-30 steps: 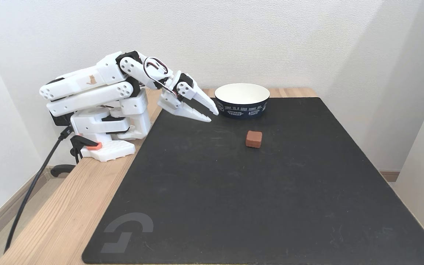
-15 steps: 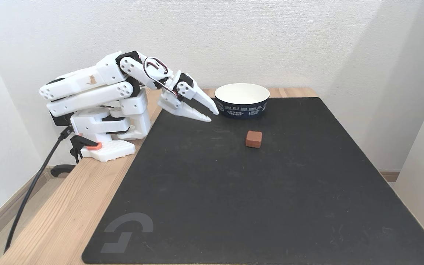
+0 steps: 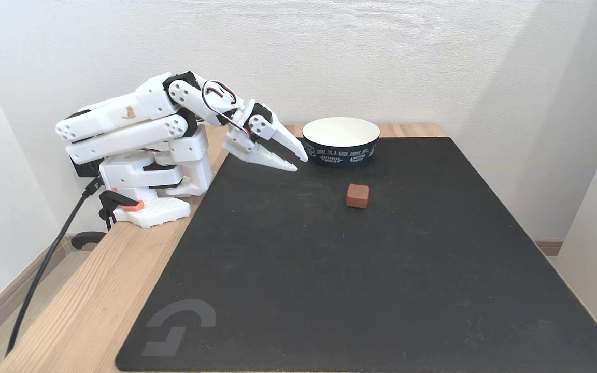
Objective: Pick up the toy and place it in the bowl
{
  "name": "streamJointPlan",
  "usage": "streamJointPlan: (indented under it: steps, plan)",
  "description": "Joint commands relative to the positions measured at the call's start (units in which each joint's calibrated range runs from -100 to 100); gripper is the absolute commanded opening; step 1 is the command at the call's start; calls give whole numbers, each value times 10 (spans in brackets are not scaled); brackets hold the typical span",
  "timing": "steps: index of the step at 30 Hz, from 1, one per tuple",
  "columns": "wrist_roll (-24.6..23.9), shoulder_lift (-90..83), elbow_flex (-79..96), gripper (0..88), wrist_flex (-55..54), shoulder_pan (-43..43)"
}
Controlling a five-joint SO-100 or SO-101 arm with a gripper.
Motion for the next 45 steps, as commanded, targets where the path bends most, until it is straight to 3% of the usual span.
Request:
streamJointPlan:
  steps: [1, 8, 18, 26, 33, 36, 45]
  plan:
    - [0, -7, 7, 107, 0, 3]
    - [-1, -7, 7, 357, 0, 6]
    - [0, 63, -48, 357, 5, 31]
    - [-2, 529, -426, 357, 9, 37]
    - [-3, 887, -754, 357, 173, 45]
    - [-32, 1030, -916, 357, 244, 62]
    - [-33, 1246, -1247, 357, 381, 58]
